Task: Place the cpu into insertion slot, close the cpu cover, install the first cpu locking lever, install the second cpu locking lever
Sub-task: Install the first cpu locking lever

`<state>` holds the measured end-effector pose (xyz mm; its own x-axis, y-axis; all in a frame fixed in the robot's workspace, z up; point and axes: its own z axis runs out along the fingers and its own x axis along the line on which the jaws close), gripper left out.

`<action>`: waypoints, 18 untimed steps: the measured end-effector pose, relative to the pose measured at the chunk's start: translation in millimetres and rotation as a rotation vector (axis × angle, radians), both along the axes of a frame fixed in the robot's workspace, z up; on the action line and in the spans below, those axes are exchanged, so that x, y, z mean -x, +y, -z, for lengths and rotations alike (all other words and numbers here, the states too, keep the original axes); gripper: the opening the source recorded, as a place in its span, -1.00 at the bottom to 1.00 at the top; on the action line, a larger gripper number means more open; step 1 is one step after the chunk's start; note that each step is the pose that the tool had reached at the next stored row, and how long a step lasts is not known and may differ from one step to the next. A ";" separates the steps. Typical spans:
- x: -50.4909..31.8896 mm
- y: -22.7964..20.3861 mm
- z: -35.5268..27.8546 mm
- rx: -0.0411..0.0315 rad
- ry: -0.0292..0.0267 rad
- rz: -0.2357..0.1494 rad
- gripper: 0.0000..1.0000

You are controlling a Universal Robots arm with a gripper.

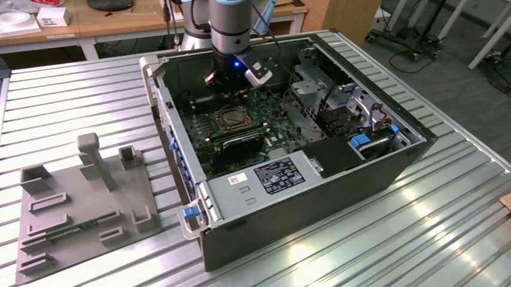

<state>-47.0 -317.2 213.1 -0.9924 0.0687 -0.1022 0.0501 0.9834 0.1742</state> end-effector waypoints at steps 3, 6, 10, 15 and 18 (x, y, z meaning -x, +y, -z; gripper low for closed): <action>0.6 0.7 0.1 0.0000 -0.0010 0.000 -0.79; 0.7 1.5 0.2 0.0000 -0.0012 0.000 -0.79; 0.8 1.9 0.4 -0.0001 -0.0016 0.000 -0.79; 0.8 1.9 2.2 -0.0001 -0.0070 0.000 -0.79; 0.8 1.9 3.6 -0.0001 -0.0117 0.000 -0.79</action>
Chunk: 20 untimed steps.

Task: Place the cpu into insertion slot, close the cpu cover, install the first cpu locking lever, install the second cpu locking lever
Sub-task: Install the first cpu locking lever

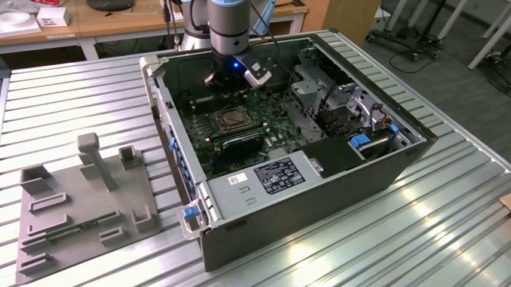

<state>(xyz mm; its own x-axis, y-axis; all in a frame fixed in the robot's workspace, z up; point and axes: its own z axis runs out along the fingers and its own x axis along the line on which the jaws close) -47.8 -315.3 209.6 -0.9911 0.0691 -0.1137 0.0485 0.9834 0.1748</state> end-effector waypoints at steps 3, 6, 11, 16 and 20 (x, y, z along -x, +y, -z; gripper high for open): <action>0.3 0.0 0.4 0.0003 -0.0019 0.000 -0.79; 0.4 0.2 0.7 0.0000 -0.0033 0.000 -0.79; 0.5 0.3 0.8 0.0000 -0.0038 0.001 -0.79; 0.5 0.4 1.2 -0.0002 -0.0039 0.039 -0.79; 0.6 0.3 1.1 0.0002 -0.0037 0.065 -0.79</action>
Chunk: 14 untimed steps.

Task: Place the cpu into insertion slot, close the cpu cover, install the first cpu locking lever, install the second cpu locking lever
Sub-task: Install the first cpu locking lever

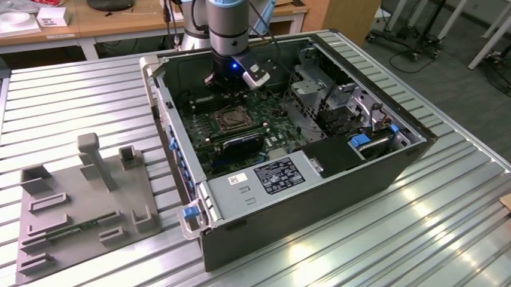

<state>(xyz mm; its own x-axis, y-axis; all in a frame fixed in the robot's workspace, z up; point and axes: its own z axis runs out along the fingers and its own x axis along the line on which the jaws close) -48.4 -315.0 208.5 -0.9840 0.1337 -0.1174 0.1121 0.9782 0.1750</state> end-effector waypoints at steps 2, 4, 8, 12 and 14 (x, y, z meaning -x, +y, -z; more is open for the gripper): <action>0.1 0.0 0.0 -0.0010 -0.0001 0.000 -0.79; 0.2 0.0 0.0 -0.0225 -0.0001 0.001 -0.79; 0.2 -0.2 0.1 -0.0490 -0.0004 0.004 -0.79; 0.2 -0.5 0.1 -0.0508 -0.0002 0.006 -0.79; 0.2 -0.6 0.0 -0.0517 -0.0001 0.005 -0.79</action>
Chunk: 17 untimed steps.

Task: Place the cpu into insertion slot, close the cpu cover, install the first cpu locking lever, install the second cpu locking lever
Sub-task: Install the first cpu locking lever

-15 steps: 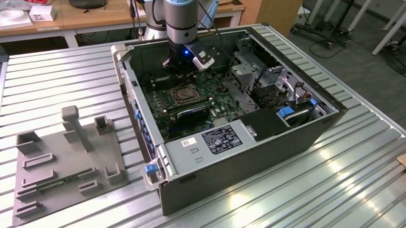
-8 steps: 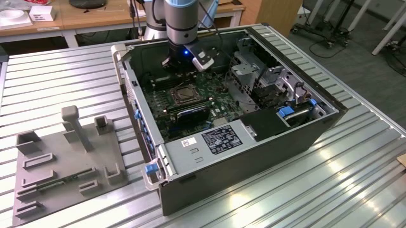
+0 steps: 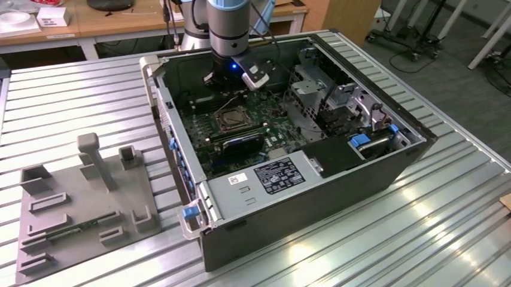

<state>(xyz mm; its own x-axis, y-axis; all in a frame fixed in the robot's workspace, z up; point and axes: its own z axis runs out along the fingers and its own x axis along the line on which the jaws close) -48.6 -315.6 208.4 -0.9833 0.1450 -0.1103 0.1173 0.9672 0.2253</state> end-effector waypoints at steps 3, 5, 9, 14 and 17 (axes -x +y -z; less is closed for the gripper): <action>0.0 0.0 -0.4 -0.0151 -0.0001 0.000 -0.79; 0.0 0.0 -2.7 -0.0167 -0.0002 0.002 -0.79; 0.0 0.0 -11.1 -0.0180 -0.0001 0.003 -0.79; 0.0 0.0 -18.8 -0.0238 -0.0002 0.004 -0.79; 0.0 0.0 -20.1 -0.0267 -0.0002 0.004 -0.79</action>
